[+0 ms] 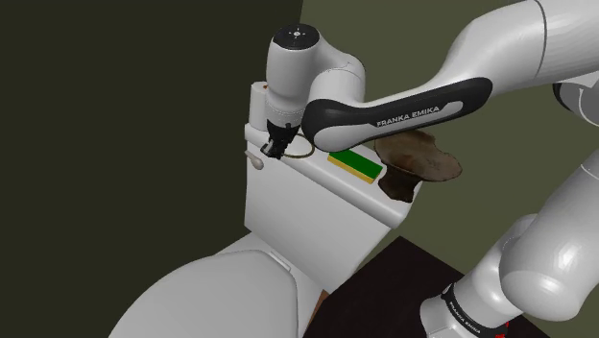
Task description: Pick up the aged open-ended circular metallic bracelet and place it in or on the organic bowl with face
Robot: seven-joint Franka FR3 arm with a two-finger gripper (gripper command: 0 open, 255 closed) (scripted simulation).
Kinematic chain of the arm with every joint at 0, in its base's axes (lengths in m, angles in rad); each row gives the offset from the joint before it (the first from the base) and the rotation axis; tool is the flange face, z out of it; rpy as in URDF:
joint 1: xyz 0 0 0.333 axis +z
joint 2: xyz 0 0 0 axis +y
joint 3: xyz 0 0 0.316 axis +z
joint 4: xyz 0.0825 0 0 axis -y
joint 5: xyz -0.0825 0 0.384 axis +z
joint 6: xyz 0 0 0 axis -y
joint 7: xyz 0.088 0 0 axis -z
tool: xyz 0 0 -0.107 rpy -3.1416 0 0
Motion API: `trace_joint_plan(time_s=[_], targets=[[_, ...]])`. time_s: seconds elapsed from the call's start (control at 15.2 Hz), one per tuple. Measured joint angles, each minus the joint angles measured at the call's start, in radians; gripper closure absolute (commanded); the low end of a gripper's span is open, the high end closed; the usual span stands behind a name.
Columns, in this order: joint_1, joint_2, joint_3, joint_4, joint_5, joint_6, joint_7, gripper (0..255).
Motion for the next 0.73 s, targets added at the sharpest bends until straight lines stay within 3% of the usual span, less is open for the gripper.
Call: trace_joint_plan(time_s=[0.73], targets=[[-0.001, -0.020, 0.002, 0.042, 0.026, -0.052, -0.036, 255]])
